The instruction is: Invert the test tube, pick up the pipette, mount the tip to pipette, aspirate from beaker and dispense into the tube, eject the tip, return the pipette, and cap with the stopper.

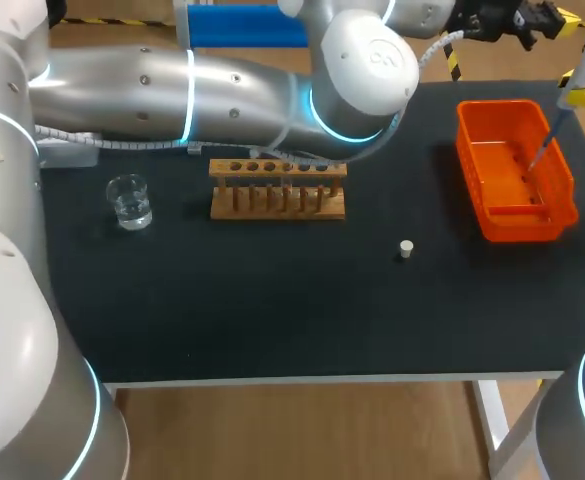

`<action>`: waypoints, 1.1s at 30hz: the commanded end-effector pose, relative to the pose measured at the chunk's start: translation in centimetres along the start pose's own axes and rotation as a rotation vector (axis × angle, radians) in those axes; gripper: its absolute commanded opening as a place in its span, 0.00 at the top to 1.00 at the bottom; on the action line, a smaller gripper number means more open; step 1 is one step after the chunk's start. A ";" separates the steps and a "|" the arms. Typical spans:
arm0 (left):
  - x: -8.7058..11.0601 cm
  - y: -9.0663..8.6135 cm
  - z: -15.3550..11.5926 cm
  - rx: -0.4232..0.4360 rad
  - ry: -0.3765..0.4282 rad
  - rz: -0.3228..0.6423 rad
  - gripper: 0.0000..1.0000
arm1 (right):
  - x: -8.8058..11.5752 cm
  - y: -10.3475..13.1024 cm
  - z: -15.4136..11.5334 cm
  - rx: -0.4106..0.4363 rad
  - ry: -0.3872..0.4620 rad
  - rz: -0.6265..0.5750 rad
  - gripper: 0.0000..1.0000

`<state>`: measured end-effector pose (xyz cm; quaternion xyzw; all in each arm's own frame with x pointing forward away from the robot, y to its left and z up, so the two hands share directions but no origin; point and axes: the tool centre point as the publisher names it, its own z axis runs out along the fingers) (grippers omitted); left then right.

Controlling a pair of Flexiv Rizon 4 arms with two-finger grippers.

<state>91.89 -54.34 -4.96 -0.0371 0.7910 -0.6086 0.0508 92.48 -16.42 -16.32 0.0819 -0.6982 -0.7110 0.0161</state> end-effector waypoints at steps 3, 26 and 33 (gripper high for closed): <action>-0.2 0.1 1.7 0.147 0.024 0.003 1.00 | -0.2 -0.1 -0.2 -0.001 0.007 -0.001 1.00; 0.4 0.2 3.2 0.166 0.056 -0.004 1.00 | -0.2 -0.1 -0.2 -0.001 0.007 -0.001 1.00; 0.5 0.3 3.4 0.166 0.059 -0.008 1.00 | -0.2 -0.1 -0.2 -0.001 0.007 -0.001 1.00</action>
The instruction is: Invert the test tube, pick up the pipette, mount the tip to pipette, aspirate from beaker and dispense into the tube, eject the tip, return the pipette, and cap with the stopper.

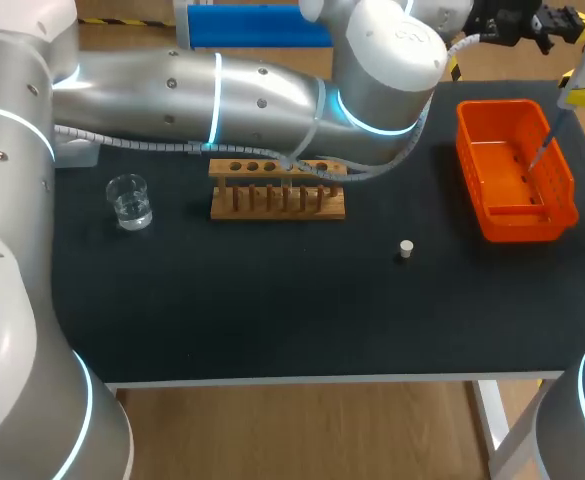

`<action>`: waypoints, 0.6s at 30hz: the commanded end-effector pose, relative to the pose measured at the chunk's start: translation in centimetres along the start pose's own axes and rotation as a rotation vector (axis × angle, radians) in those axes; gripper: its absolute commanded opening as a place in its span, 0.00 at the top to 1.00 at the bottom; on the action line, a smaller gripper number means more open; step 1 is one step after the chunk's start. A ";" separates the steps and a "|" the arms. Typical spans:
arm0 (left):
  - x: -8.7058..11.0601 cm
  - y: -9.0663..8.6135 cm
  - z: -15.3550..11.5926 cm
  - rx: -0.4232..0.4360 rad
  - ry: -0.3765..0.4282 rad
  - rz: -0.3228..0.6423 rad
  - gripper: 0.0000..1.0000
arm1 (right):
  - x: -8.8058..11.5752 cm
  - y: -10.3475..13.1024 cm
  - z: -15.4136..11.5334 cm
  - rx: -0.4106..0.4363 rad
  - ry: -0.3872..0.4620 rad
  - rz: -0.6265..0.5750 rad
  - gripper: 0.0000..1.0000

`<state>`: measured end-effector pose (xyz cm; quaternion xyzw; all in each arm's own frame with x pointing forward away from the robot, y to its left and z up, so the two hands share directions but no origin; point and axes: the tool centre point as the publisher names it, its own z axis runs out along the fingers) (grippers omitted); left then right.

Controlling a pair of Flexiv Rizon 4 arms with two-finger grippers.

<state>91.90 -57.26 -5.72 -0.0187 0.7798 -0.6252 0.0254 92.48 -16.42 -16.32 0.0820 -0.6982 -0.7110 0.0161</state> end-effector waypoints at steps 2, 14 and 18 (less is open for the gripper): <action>0.1 0.4 0.4 0.128 -0.002 0.000 1.00 | -0.2 -0.1 -0.2 -0.001 0.007 -0.001 1.00; -0.2 0.6 0.7 0.131 0.002 -0.006 1.00 | -0.2 -0.1 -0.2 -0.001 0.007 -0.001 1.00; -0.2 0.6 0.8 0.129 0.003 -0.008 1.00 | -0.2 -0.1 -0.2 -0.001 0.007 -0.001 1.00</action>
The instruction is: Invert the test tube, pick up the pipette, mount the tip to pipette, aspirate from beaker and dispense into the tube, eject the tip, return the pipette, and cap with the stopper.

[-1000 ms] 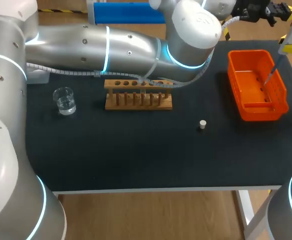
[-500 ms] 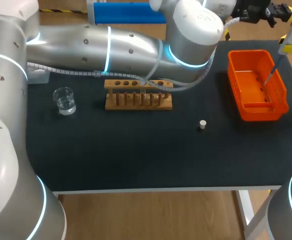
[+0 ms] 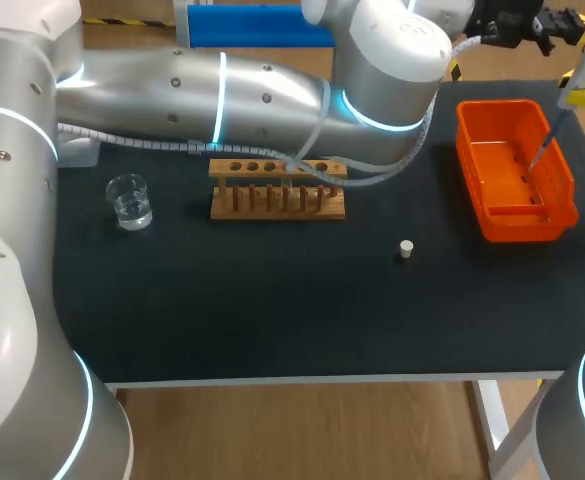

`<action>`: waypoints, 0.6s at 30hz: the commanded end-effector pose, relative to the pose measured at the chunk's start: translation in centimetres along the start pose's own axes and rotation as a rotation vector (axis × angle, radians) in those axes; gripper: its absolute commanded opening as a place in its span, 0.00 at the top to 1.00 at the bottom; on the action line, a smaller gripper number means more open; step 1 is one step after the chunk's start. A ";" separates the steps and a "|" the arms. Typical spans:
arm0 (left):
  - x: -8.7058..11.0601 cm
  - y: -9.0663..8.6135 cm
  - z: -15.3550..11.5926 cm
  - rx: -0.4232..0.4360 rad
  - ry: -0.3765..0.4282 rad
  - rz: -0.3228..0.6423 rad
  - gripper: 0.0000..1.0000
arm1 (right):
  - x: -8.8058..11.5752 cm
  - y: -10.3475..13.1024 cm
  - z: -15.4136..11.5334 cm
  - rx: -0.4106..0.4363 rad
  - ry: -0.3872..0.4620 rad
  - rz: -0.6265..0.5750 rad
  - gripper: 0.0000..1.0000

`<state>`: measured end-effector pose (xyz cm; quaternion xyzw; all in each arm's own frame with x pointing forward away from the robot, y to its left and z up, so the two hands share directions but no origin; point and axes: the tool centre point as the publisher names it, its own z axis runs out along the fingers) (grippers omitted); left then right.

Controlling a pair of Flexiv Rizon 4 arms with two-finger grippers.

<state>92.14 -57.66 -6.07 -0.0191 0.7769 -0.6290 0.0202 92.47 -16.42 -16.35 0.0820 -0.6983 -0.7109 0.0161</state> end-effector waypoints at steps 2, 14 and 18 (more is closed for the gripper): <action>0.0 0.4 0.4 0.120 -0.004 -0.002 1.00 | -0.2 0.0 -0.2 -0.001 0.007 -0.001 1.00; 0.0 1.1 0.6 0.108 -0.007 -0.011 1.00 | -0.2 0.0 -0.2 -0.001 0.007 -0.001 1.00; 0.0 1.3 0.7 0.108 -0.008 -0.014 1.00 | -0.2 0.0 -0.2 -0.001 0.007 -0.001 1.00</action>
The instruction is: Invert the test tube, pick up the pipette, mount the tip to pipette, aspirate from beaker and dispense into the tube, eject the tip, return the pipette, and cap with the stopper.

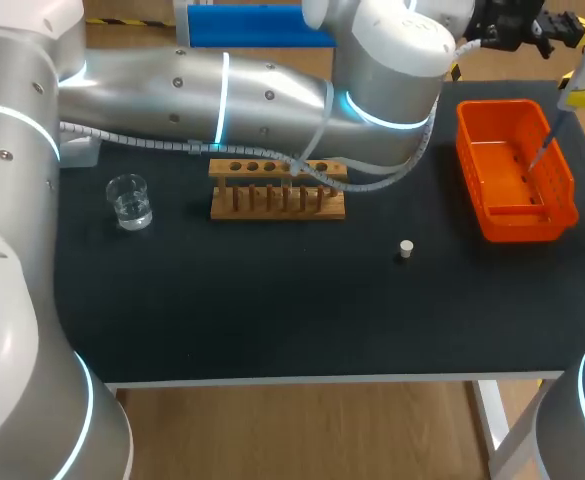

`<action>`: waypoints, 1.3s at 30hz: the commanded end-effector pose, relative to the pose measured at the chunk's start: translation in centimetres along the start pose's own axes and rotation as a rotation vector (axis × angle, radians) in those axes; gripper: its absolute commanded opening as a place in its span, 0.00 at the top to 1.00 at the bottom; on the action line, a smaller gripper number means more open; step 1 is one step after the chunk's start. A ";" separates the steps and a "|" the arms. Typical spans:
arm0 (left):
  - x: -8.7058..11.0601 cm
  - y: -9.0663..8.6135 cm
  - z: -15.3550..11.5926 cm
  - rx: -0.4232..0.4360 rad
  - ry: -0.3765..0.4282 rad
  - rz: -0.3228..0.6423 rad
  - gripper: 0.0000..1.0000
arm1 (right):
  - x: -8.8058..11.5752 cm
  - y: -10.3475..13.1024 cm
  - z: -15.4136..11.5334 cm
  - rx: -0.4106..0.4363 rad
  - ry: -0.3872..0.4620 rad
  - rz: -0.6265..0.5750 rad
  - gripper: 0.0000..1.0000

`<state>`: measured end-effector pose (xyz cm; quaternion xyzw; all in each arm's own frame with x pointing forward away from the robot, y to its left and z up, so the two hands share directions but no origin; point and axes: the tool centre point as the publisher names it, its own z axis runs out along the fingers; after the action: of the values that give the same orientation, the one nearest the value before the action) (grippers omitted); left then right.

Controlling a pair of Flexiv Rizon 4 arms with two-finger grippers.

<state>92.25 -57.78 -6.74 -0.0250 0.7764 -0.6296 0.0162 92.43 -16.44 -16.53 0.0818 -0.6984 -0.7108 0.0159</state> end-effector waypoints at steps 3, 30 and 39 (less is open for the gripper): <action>0.1 0.9 0.5 0.105 -0.007 -0.002 1.00 | -0.3 0.1 -0.2 -0.001 0.007 0.000 1.00; -0.2 3.2 0.5 0.094 -0.032 -0.031 1.00 | -0.3 0.1 -0.2 -0.001 0.007 0.000 1.00; -0.2 3.5 0.5 0.092 -0.047 -0.017 1.00 | -0.3 0.1 -0.2 -0.001 0.007 0.000 1.00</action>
<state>92.72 -57.14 -8.59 -0.0436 0.7793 -0.6248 0.0214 92.42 -16.59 -17.51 0.0813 -0.6979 -0.7114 0.0152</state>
